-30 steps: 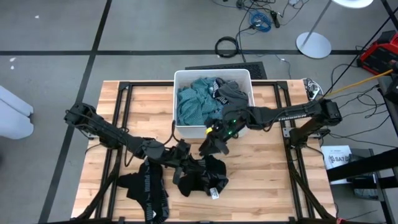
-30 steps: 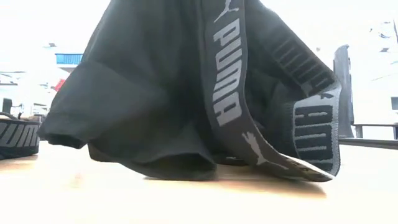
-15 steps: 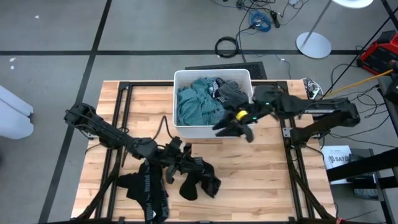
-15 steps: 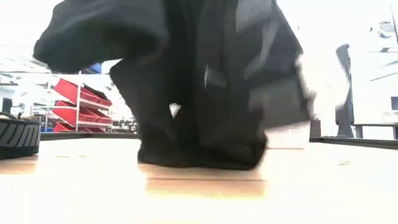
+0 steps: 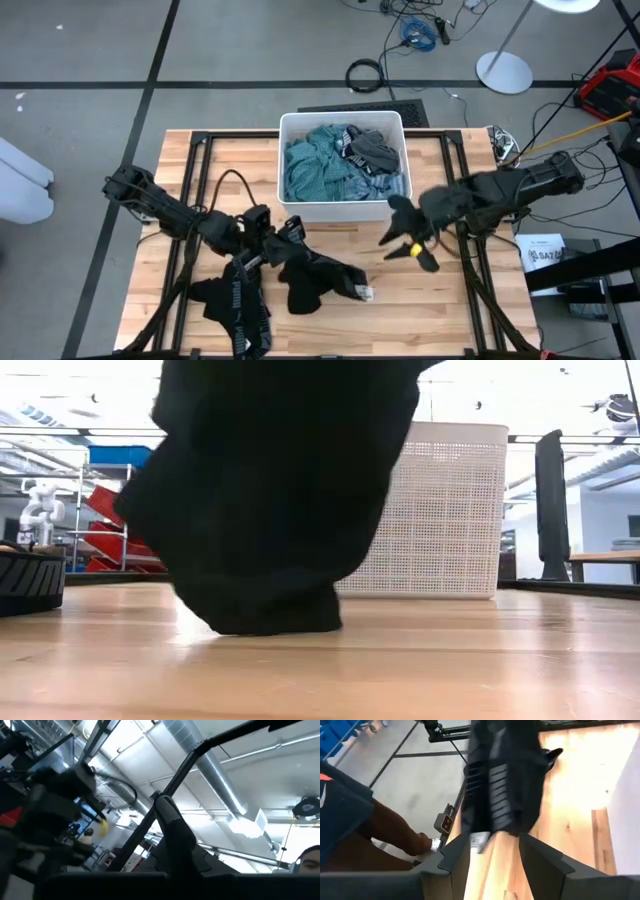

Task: Sort clothes
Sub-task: Put the black underwear into the white laundry organizer

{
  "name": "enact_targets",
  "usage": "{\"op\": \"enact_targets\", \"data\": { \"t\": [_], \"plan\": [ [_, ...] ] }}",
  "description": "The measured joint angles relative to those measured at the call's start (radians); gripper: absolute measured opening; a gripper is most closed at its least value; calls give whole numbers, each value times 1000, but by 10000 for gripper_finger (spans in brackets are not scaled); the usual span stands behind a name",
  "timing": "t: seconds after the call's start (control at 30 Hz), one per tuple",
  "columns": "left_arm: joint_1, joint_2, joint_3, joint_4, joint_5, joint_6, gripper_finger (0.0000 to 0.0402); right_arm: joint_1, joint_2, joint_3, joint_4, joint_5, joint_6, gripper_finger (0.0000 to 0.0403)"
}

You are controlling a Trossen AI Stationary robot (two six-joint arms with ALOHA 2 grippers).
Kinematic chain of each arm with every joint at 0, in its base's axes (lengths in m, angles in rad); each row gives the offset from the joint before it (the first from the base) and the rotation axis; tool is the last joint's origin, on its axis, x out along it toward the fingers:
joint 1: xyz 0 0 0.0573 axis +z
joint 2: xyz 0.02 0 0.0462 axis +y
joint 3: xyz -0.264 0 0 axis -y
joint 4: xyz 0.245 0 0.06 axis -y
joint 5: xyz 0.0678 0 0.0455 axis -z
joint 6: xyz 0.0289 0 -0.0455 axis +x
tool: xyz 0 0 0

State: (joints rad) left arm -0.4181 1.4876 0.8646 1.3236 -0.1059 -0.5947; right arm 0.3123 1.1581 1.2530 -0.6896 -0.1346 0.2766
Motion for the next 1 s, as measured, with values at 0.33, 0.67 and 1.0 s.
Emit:
{"op": "enact_targets", "data": {
  "t": [0.33,0.67,1.0],
  "plan": [
    [6,0,0,9,-85,0,10,179,56,-94,48,205,267,155],
    [6,0,0,7,-58,-1,10,235,48,-469,590,291,516,165],
    [6,0,0,2,-55,-26,10,304,154,-523,607,474,521,169]
  ]
}}
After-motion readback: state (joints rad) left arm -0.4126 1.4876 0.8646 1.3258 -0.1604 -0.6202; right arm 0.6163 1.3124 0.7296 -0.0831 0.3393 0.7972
